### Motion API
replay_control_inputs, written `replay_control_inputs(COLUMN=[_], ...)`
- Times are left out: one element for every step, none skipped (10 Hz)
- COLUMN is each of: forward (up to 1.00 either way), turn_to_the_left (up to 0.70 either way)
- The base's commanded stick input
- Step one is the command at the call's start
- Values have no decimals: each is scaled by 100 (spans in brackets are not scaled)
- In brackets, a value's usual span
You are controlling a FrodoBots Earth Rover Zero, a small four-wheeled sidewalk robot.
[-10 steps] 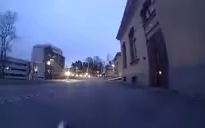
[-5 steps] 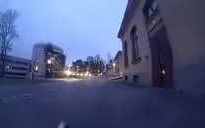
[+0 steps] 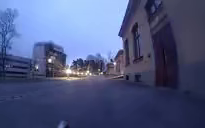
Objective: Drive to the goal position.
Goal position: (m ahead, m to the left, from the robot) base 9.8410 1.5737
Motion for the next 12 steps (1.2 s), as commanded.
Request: replay_control_inputs(forward=[50,50,50,50,50,50,50,50,50,50,50,50], turn_to_the_left=[0,0,0,0,0,0,0,0,0,0,0,0])
